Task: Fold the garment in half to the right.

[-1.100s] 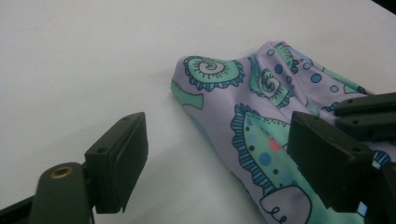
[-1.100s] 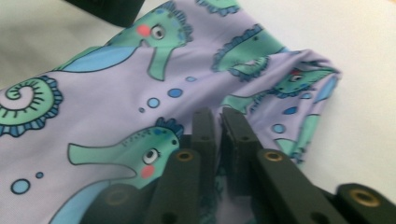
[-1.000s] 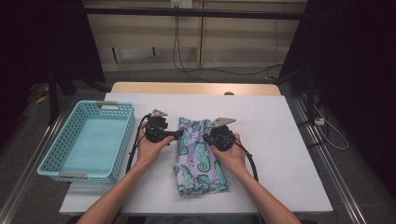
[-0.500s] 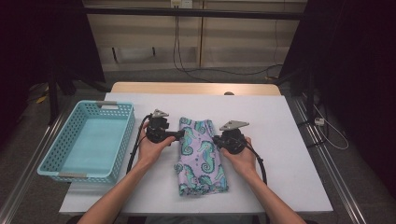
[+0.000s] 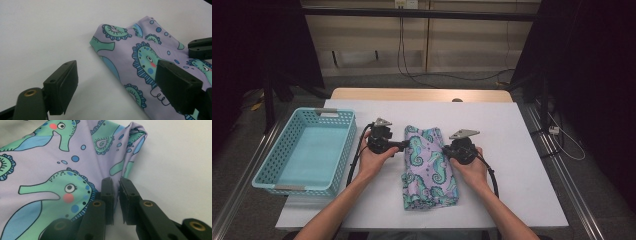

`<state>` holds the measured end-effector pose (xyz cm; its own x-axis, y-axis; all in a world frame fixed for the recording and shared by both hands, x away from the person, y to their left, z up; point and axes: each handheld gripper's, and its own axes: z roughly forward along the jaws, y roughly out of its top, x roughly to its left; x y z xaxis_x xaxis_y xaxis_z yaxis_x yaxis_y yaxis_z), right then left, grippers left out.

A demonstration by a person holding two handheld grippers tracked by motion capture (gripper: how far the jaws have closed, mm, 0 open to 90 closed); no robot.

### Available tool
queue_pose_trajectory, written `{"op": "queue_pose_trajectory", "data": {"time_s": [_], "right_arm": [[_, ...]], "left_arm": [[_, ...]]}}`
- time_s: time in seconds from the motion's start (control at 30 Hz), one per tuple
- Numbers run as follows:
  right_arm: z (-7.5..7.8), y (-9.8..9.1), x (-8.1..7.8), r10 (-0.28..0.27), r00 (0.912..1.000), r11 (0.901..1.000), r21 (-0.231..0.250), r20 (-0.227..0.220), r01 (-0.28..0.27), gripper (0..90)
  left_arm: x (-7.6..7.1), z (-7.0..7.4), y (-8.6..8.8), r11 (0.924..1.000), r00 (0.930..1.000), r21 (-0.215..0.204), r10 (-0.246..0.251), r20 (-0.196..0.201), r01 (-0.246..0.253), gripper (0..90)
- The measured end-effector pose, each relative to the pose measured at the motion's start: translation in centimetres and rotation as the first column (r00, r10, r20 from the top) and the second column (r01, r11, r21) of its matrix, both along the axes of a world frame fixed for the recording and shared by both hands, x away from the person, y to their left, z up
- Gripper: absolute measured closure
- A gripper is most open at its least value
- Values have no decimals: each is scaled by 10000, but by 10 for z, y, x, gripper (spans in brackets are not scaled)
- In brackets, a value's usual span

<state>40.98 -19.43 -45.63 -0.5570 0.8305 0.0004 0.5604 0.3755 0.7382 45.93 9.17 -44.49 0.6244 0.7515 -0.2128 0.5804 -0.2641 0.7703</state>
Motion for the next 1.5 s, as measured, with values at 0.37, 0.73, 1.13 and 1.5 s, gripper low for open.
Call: {"op": "queue_pose_trajectory", "data": {"time_s": [0.37,0.73,1.13,1.5], "right_arm": [[20,10,18,308,9979,9986,421,568,-332,657],[10,34,82,-190,9998,9995,235,11,190,761],[2,14,83,-1095,9939,9927,524,142,1086,838],[7,1,72,-904,9943,9879,1312,563,824,566]], "left_arm": [[2,-2,0,10000,10000,-76,-24,17,24,187],[1,1,3,10000,10000,-12,45,46,-44,186],[0,0,3,9997,9999,233,-29,100,27,182],[-1,3,3,10000,9997,82,20,243,-22,167]]}}
